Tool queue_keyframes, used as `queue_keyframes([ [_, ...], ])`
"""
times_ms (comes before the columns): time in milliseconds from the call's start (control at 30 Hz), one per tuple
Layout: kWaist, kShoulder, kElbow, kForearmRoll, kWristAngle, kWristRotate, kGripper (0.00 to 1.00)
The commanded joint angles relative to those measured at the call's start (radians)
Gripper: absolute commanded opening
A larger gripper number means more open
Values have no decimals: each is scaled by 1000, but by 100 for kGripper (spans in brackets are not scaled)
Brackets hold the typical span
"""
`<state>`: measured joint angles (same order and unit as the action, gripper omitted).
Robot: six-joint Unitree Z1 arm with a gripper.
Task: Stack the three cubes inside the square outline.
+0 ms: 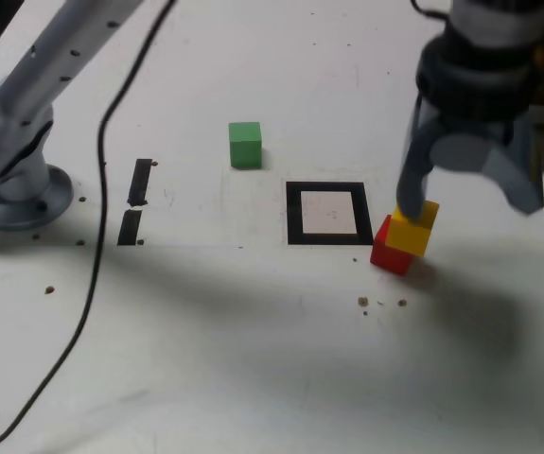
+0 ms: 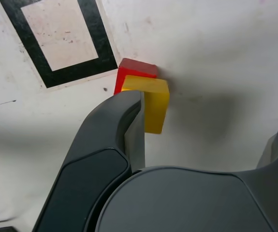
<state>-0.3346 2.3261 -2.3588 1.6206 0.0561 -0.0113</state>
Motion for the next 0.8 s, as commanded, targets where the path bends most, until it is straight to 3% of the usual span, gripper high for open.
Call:
queue_keyframes([
  [0,-3,-2,16,14,-4,1,90],
  [767,-17,34,159,5,14,10,87],
])
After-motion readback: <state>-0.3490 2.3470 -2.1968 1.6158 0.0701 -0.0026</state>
